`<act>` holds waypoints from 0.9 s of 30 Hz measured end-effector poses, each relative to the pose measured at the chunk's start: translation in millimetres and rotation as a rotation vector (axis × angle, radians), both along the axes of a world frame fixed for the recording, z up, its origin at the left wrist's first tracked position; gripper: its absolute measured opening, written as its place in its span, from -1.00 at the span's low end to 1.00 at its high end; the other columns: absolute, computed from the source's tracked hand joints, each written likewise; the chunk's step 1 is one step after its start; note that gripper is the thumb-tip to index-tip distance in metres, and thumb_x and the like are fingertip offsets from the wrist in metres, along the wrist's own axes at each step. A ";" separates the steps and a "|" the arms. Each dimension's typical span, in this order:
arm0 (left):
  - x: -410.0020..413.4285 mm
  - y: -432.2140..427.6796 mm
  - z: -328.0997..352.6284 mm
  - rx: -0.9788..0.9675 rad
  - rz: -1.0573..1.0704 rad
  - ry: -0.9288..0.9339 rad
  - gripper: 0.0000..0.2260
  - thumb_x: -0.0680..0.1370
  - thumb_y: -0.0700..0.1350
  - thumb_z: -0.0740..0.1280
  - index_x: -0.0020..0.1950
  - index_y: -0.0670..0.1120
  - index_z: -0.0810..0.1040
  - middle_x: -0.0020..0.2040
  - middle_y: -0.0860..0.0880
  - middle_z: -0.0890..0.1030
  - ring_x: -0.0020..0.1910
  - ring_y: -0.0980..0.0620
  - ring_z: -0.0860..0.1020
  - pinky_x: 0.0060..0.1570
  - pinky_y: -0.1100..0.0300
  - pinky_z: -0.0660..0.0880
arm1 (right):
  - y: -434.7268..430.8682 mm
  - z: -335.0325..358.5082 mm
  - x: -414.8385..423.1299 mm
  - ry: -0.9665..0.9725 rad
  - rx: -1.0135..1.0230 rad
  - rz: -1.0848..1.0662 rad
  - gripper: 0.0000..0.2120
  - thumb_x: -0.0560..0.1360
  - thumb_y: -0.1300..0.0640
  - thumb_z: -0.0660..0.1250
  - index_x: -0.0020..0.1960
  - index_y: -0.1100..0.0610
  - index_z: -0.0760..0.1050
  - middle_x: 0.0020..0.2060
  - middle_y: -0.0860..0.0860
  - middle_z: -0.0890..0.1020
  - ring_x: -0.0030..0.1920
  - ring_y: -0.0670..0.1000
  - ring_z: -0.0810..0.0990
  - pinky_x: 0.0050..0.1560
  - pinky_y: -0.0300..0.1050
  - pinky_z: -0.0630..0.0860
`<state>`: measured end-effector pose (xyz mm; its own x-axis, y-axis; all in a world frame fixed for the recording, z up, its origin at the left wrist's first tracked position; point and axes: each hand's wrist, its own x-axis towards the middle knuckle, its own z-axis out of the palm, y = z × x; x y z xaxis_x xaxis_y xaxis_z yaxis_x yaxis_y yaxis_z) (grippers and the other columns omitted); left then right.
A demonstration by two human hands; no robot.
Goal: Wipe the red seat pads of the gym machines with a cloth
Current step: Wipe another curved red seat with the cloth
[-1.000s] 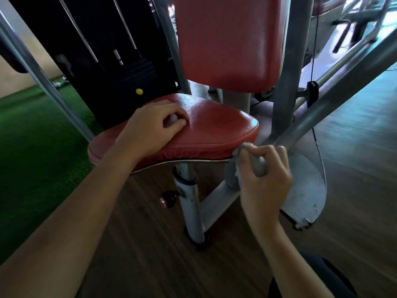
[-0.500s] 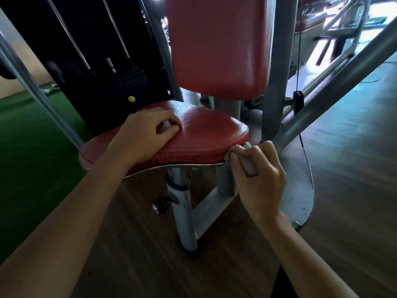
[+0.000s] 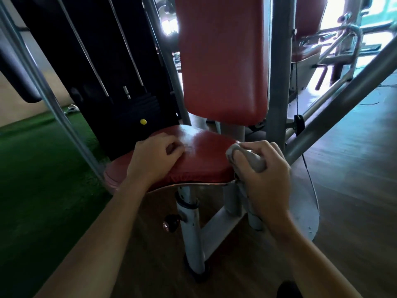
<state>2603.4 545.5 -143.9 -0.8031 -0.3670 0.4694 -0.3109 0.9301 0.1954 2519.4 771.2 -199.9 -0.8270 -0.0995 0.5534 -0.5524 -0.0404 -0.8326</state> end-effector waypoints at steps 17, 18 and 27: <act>48.8 -17.6 16.8 0.145 0.055 -0.122 -0.79 0.63 0.12 0.29 0.22 0.20 0.62 0.22 0.24 0.59 0.20 0.15 0.51 0.27 0.02 0.43 | -24.3 50.8 -60.0 0.479 0.767 0.542 -0.40 0.42 -0.38 0.33 0.43 -0.39 0.31 0.35 -0.39 0.48 0.33 -0.29 0.45 0.34 -0.11 0.45; 49.5 -17.5 15.4 0.139 0.080 -0.118 -0.77 0.61 0.19 0.26 0.21 0.23 0.61 0.22 0.25 0.58 0.20 0.13 0.51 0.27 -0.02 0.43 | -27.3 46.9 -57.7 0.471 0.748 0.497 -0.41 0.43 -0.38 0.32 0.44 -0.38 0.31 0.34 -0.37 0.49 0.32 -0.27 0.47 0.32 -0.10 0.47; 49.2 -20.5 3.8 0.169 0.213 0.082 -0.83 0.66 0.03 0.28 0.16 0.08 0.64 0.09 0.11 0.59 0.04 0.11 0.55 -0.08 0.26 0.39 | -85.4 46.8 -17.3 0.386 0.877 0.277 -0.40 0.59 -0.23 0.18 0.56 -0.03 0.24 0.42 0.02 0.47 0.34 0.11 0.51 0.26 0.04 0.48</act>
<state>2652.6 525.0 -140.1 -0.6614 -0.6023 0.4470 -0.4729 0.7975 0.3747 2502.2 685.8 -153.2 -0.4918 -0.7639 0.4178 -0.8556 0.3349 -0.3948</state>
